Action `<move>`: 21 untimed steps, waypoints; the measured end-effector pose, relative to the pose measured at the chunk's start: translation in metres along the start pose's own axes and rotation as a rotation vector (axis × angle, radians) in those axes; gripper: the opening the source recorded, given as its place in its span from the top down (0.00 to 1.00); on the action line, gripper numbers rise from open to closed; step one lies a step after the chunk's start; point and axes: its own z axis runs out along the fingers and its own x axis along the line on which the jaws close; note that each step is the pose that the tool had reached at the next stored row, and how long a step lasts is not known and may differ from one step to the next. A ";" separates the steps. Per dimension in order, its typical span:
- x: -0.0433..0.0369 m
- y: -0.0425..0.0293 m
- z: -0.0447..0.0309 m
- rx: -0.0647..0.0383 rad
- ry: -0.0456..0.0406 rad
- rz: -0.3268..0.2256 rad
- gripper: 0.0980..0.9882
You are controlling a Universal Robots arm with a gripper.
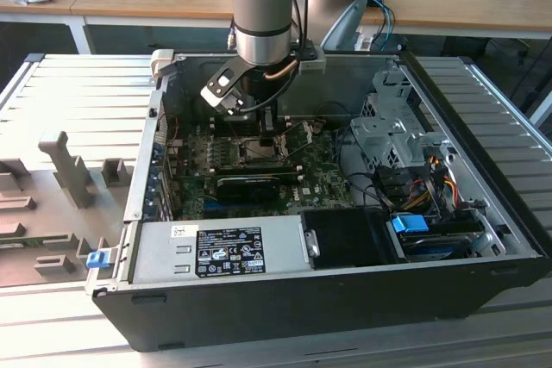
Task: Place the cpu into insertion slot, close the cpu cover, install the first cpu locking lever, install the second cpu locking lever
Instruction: 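Close the cpu cover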
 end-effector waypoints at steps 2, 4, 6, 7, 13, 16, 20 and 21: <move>0.0002 0.0002 -0.0026 0.000 0.0002 0.000 0.99; 0.0002 0.0004 -0.0045 0.000 0.0002 0.000 0.99; 0.0003 0.0005 -0.0062 0.000 0.0002 0.000 0.99; 0.0003 0.0006 -0.0074 0.000 0.0001 0.000 0.99; 0.0005 0.0009 -0.0108 0.000 0.0001 0.000 0.99; 0.0006 0.0011 -0.0135 0.000 0.0002 0.001 0.99; 0.0008 0.0012 -0.0152 0.000 0.0002 0.001 0.99; 0.0008 0.0013 -0.0157 0.000 0.0002 0.001 0.99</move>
